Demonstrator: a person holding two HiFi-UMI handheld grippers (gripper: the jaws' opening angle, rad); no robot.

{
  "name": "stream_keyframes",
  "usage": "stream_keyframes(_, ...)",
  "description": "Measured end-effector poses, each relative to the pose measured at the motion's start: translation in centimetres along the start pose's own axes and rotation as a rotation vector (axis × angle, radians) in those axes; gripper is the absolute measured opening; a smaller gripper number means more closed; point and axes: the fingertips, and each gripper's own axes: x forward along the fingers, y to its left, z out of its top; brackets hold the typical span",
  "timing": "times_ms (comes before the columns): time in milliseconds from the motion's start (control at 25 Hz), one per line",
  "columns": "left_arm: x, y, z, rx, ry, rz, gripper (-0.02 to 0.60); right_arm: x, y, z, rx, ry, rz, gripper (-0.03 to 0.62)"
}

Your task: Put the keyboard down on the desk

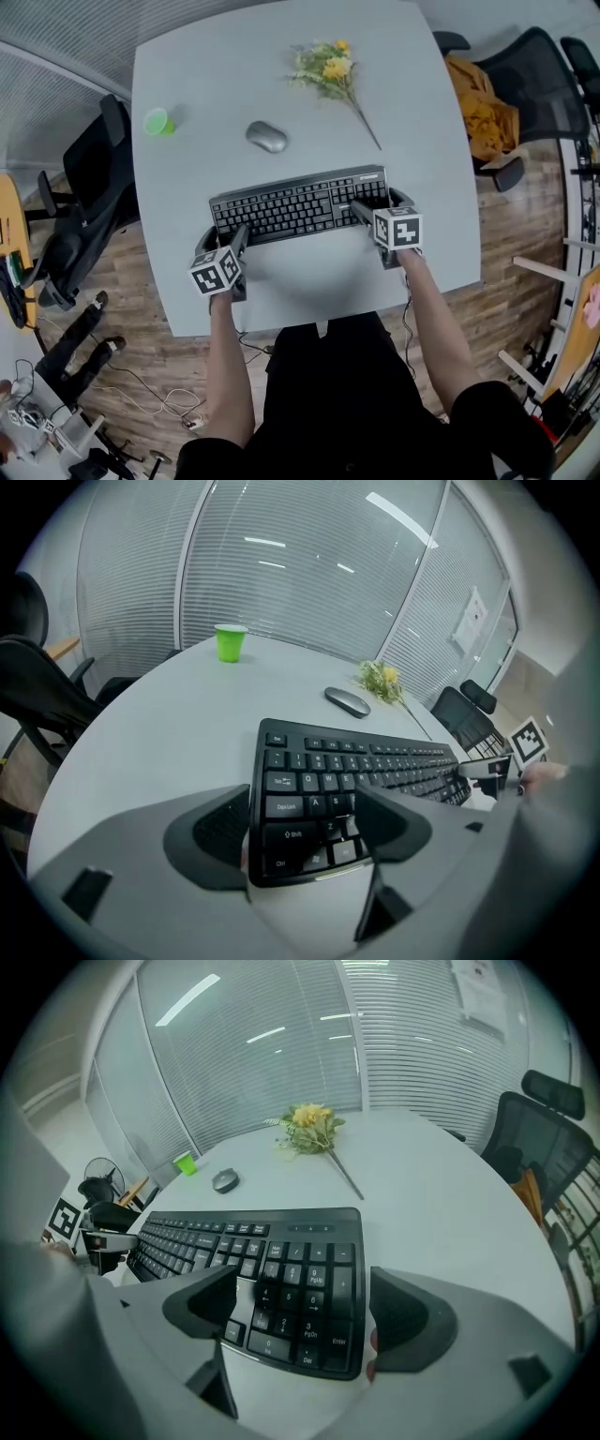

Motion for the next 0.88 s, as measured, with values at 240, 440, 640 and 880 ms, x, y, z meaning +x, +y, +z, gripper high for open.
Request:
stream_keyframes(240, -2.1, -0.5, -1.1, 0.009, -0.014, -0.022, 0.341, -2.9, 1.4, -1.4, 0.022, -0.035, -0.015, 0.43)
stream_keyframes(440, -4.2, -2.0, -0.9, 0.056, -0.049, -0.089, 0.339, -4.9, 3.7, -2.1, -0.014, -0.066, 0.001, 0.402)
stream_keyframes(640, -7.3, -3.5, -0.3, 0.085, -0.12, -0.141, 0.337, -7.1, 5.9, -3.4, 0.015, -0.102, 0.02, 0.357)
stream_keyframes(880, -11.1, -6.2, -0.3, 0.14, -0.204, -0.224, 0.334, -10.0, 9.0, -5.6, 0.043, -0.135, 0.034, 0.301)
